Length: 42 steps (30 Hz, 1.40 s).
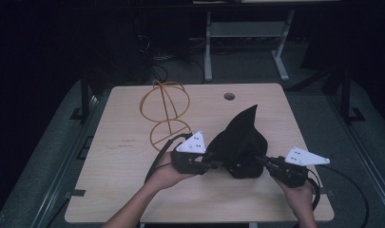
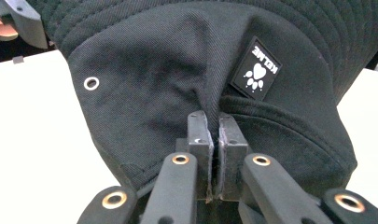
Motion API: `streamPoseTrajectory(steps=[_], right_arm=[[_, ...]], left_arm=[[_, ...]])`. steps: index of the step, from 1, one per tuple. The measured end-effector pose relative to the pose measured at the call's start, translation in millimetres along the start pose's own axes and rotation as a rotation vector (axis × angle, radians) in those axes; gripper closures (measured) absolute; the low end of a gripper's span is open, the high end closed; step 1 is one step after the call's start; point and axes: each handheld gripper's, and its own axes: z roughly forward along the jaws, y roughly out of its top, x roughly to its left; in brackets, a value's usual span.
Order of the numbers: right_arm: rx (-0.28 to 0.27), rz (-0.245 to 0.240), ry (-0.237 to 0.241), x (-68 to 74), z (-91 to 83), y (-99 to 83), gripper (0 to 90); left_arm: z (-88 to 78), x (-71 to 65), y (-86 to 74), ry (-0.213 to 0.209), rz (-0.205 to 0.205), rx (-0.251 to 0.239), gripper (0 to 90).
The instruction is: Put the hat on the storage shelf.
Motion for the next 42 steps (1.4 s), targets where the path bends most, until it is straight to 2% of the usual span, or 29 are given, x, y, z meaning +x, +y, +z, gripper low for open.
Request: streamPoseTrajectory(steps=[7,15,19,24,33,42], right_arm=[[-0.034,0.025,-0.014,-1.6,-14.0,7.5,86.4],[-0.05,0.026,-0.023,-0.4,-25.0,27.8,86.6],[-0.059,0.022,-0.024,-1.0,-28.8,35.8,86.6],[-0.068,0.01,-0.035,-1.8,-32.3,47.8,86.7],[-0.065,-0.014,-0.038,-3.0,-34.2,70.0,86.7],[-0.099,0.003,-0.036,-6.2,-34.9,85.8,86.8]], left_arm=[[-9.6,-0.6,-3.4,0.037,-0.004,0.008,58.6],[-25.0,-3.3,-14.3,0.066,0.004,0.01,56.2],[-31.6,-2.8,-20.5,0.076,-0.011,0.009,55.3],[-43.2,-0.9,-40.5,0.114,-0.029,0.026,52.6],[-57.7,5.1,-67.1,0.152,-0.075,0.026,49.1],[-69.7,10.5,-87.5,0.187,-0.117,0.026,45.6]])
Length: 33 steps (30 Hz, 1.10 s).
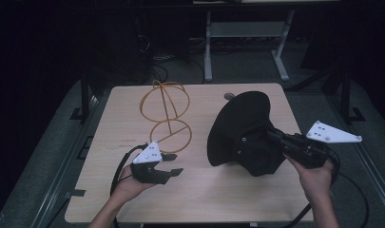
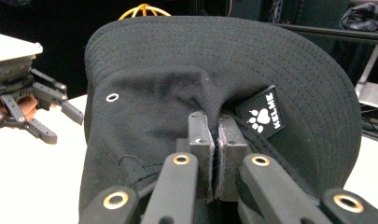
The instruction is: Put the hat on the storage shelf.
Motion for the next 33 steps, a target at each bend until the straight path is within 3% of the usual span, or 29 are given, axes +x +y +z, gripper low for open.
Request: streamPoseTrajectory(steps=[9,20,27,33], right_arm=[[0.0,0.003,-0.001,0.0,2.7,19.2,86.8],[0.007,-0.012,0.02,0.8,12.1,45.3,86.8],[0.015,-0.026,0.044,0.4,24.0,61.6,86.8],[0.02,-0.037,0.061,2.3,34.5,73.4,86.8]], left_arm=[[-2.1,3.4,-18.1,0.038,-0.015,0.007,38.9],[-5.5,10.8,-30.7,0.055,-0.055,-0.006,26.9],[-5.8,14.6,-37.4,0.063,-0.058,0.015,25.1],[-5.7,13.8,-37.8,0.069,-0.033,0.019,25.0]])
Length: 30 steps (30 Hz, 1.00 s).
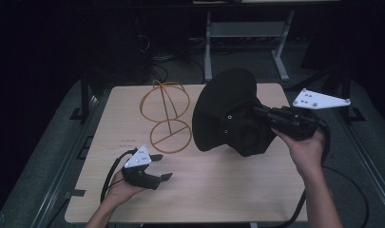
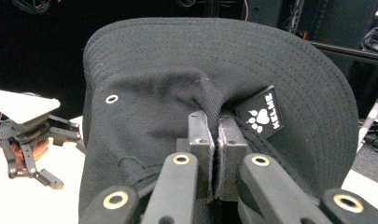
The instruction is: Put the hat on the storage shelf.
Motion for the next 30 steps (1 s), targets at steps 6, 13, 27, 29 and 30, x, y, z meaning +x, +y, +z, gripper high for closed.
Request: streamPoseTrajectory(steps=[6,13,27,29,30], right_arm=[[-0.004,-0.008,0.011,0.9,7.5,10.1,86.7],[-0.014,-0.008,0.031,1.1,16.6,24.4,86.7],[-0.003,-0.03,0.071,5.1,44.4,56.5,86.7],[-0.002,-0.032,0.073,4.9,46.1,57.7,86.7],[0.0,-0.033,0.077,5.2,50.8,61.3,86.7]], left_arm=[[0.4,-0.3,-1.1,-0.003,0.004,0.003,24.7],[2.1,-1.2,-2.1,0.001,0.018,0.013,24.7],[1.7,1.0,-3.7,0.002,0.015,0.016,24.7],[2.0,1.3,-3.9,-0.001,0.012,0.014,24.6],[1.9,1.3,-4.0,0.0,0.014,0.015,24.7]])
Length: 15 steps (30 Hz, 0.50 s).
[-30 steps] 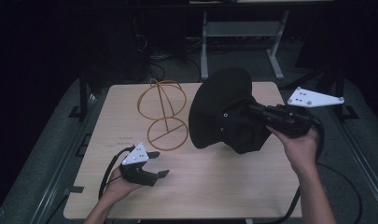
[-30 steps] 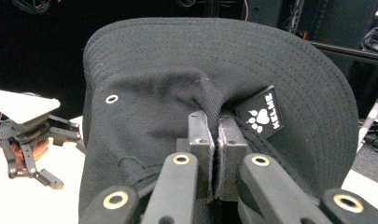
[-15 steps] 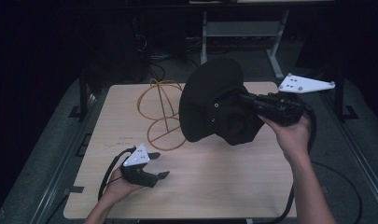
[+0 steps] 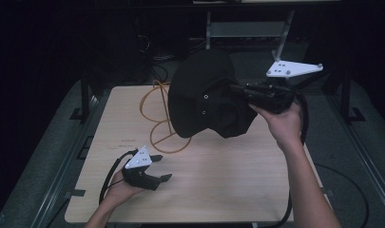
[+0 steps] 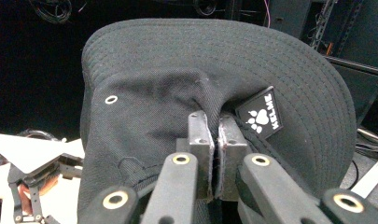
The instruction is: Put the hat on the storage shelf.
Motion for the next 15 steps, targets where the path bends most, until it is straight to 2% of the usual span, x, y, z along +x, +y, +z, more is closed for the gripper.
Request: streamPoseTrajectory(steps=[12,15], right_arm=[[0.007,-0.011,0.03,1.2,25.2,21.8,86.7],[0.011,-0.012,0.036,1.4,29.8,25.5,86.7]], left_arm=[[2.2,-1.4,-0.9,-0.015,-0.008,-0.001,24.7],[1.7,-0.5,-0.9,-0.016,0.0,0.003,24.6]])
